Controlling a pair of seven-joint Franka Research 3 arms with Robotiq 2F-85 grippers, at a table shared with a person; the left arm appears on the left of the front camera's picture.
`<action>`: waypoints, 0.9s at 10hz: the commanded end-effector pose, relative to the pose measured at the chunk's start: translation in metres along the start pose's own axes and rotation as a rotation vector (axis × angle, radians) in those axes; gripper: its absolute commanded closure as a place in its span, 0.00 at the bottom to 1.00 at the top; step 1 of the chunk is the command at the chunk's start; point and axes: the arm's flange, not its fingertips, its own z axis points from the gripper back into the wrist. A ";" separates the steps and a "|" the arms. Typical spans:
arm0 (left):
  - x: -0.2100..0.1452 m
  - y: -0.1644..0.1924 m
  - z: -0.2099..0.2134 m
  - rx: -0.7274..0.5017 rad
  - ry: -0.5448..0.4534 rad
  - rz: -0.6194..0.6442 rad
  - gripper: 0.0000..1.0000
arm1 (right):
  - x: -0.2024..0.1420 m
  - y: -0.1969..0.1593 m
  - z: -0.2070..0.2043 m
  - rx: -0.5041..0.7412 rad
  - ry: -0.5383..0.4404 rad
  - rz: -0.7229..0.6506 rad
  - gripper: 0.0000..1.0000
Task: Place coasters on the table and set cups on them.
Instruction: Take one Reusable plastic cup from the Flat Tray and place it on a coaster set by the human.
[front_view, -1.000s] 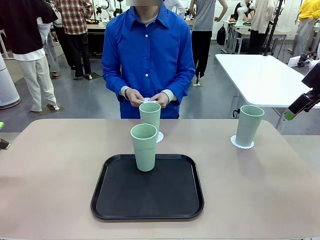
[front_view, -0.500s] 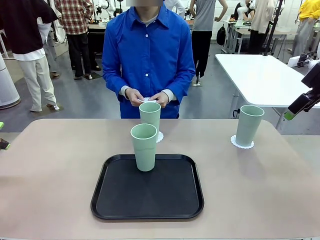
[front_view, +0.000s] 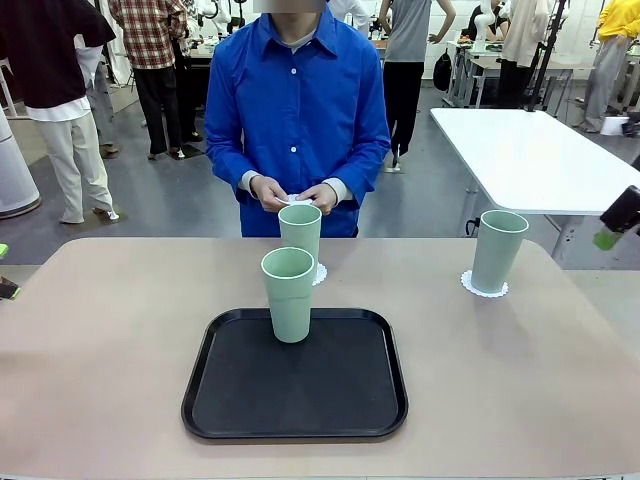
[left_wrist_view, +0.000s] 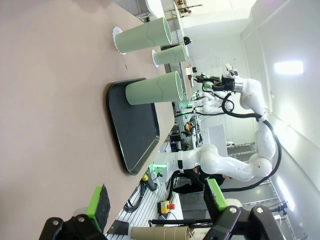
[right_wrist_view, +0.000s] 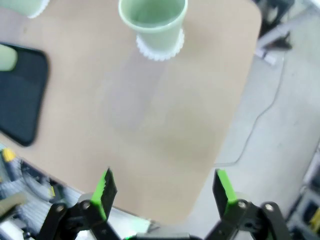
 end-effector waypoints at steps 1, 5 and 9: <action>-0.001 -0.002 0.001 0.002 -0.004 0.004 0.00 | -0.035 0.025 0.028 0.045 0.008 -0.156 0.00; -0.001 -0.002 0.001 0.002 -0.004 0.004 0.00 | -0.041 0.019 0.037 0.040 0.024 -0.132 0.00; -0.001 -0.002 0.001 0.002 -0.004 0.004 0.00 | -0.043 -0.071 0.014 0.842 -0.131 -0.164 0.00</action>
